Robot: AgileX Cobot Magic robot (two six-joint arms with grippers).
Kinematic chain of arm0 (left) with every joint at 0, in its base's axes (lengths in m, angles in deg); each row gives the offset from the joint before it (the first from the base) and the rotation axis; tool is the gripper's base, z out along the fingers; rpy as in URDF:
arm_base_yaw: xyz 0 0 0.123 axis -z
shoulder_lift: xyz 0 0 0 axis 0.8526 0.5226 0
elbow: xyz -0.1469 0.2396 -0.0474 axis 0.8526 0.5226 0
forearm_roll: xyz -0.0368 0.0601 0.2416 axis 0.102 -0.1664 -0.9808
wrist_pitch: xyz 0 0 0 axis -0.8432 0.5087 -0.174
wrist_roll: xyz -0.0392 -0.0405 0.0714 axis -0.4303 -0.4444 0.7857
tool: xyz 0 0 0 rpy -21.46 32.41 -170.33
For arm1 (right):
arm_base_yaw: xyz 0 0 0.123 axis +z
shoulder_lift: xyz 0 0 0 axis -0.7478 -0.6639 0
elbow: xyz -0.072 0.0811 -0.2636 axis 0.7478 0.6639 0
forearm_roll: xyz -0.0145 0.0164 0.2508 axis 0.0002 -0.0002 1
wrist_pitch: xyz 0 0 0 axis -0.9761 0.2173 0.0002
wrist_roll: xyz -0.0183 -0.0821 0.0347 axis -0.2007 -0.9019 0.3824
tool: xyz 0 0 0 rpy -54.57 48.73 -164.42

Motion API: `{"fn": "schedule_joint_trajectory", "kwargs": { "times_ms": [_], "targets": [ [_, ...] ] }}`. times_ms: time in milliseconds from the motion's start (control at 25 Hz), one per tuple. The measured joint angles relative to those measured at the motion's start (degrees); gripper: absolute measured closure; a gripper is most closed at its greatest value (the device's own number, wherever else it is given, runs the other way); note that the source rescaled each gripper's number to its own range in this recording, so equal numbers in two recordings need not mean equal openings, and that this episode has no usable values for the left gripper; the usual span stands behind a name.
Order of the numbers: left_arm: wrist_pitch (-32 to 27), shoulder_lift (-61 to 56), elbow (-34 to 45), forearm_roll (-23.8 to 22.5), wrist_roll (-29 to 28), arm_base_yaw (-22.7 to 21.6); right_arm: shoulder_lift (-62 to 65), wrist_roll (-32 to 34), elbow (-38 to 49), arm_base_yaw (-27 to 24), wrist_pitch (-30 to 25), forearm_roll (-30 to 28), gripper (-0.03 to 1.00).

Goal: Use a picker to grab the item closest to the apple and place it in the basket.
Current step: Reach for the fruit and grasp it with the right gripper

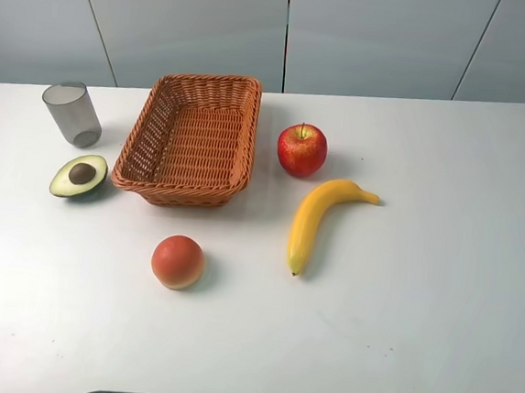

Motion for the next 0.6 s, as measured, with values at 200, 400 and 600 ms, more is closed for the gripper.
{"fn": "schedule_joint_trajectory", "kwargs": {
  "times_ms": [200,400,600],
  "targets": [
    [0.00,0.00,0.00,0.00,0.00,0.00,-11.89,0.25,-4.79,0.00,0.51,2.68,-0.03],
    [0.00,0.00,0.00,0.00,0.00,0.00,-25.03,2.73,-5.32,0.00,2.75,7.54,-0.03],
    [0.00,0.00,0.00,0.00,0.00,0.00,-37.32,7.45,-5.32,8.96,8.46,8.41,-0.03]
  ]
}}
